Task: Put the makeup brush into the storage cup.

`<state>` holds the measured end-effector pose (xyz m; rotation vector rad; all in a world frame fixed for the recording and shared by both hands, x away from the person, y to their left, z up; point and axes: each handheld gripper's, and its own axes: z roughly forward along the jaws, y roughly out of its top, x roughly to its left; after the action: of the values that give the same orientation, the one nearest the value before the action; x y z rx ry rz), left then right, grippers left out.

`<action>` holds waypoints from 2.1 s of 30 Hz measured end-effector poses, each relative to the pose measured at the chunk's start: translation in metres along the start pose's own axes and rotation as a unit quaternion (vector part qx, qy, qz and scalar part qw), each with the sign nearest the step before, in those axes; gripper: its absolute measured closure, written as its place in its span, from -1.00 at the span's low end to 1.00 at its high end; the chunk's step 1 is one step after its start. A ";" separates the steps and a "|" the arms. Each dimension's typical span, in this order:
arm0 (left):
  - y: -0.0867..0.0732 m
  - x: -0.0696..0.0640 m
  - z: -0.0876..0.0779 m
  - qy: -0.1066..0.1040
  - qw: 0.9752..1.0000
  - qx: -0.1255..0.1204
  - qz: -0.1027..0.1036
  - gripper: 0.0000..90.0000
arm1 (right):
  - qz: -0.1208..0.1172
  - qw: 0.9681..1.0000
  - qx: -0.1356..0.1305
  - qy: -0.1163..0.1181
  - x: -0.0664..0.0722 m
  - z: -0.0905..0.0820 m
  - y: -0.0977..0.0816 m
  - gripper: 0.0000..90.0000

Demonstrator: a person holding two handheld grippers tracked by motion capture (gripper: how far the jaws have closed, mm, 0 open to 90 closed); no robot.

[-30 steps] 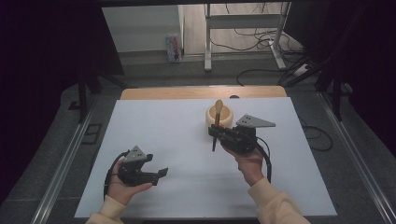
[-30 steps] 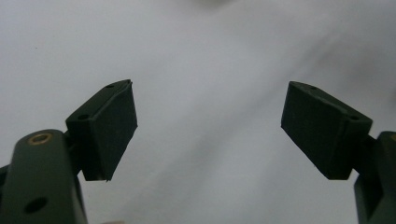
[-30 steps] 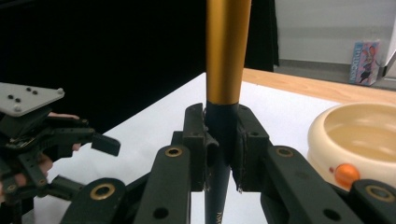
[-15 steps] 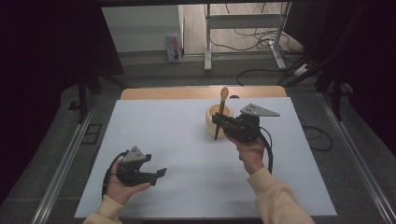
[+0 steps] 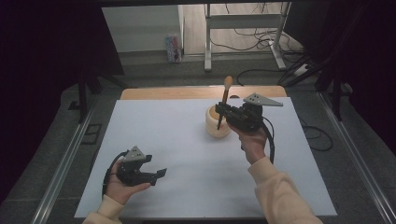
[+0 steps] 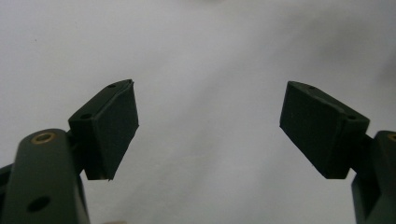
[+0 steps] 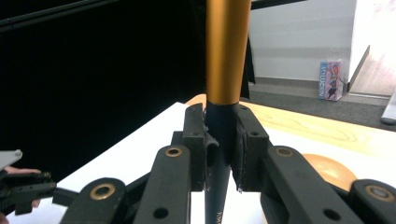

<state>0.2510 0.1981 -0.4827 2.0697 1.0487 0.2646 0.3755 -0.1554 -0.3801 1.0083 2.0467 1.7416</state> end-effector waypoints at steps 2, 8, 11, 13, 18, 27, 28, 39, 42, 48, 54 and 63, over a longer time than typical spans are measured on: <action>0.000 0.000 0.000 0.000 1.000 -0.001 0.000 -0.56 | 0.002 1.000 -0.001 -0.002 -0.001 0.000 0.001 0.73; 0.001 -0.001 -0.001 -0.003 1.000 -0.004 0.000 -0.56 | 0.005 1.000 -0.005 -0.011 -0.008 0.002 0.009 0.73; 0.001 -0.002 -0.001 -0.003 1.000 -0.006 -0.003 -0.56 | 0.003 1.000 -0.006 -0.013 -0.009 0.003 0.011 0.73; 0.001 -0.002 -0.001 -0.003 1.000 -0.007 -0.004 -0.56 | 0.002 1.000 -0.008 -0.014 -0.010 0.004 0.013 0.73; 0.001 -0.001 -0.002 -0.003 1.000 -0.007 -0.004 -0.56 | -0.003 1.000 -0.008 -0.021 -0.013 0.008 0.018 0.73; 0.001 -0.001 -0.004 -0.005 1.000 -0.011 -0.006 -0.56 | -0.006 0.999 -0.005 -0.037 -0.023 0.015 0.021 0.73; 0.001 -0.001 -0.004 -0.005 1.000 -0.010 -0.006 -0.56 | -0.006 0.999 -0.004 -0.039 -0.024 0.016 0.021 0.73; 0.001 -0.001 -0.003 -0.004 1.000 -0.007 -0.007 -0.56 | -0.004 0.998 0.001 -0.058 -0.041 0.029 0.024 0.73; 0.000 0.000 -0.003 -0.004 1.000 -0.005 -0.007 -0.56 | -0.006 0.998 0.003 -0.060 -0.043 0.032 0.024 0.73; 0.000 0.000 -0.002 -0.004 1.000 -0.004 -0.007 -0.56 | -0.010 0.998 0.003 -0.061 -0.047 0.040 0.023 0.73; -0.001 0.002 -0.003 -0.004 1.000 -0.003 -0.008 -0.56 | -0.004 0.998 0.001 -0.066 -0.055 0.049 0.018 0.73; -0.001 0.003 -0.003 -0.005 1.000 -0.003 -0.009 -0.56 | -0.005 0.997 0.003 -0.077 -0.063 0.057 0.013 0.73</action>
<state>0.2505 0.2022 -0.4821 2.0529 1.0597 0.2487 0.4601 -0.1529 -0.3962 1.0969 1.9583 1.6000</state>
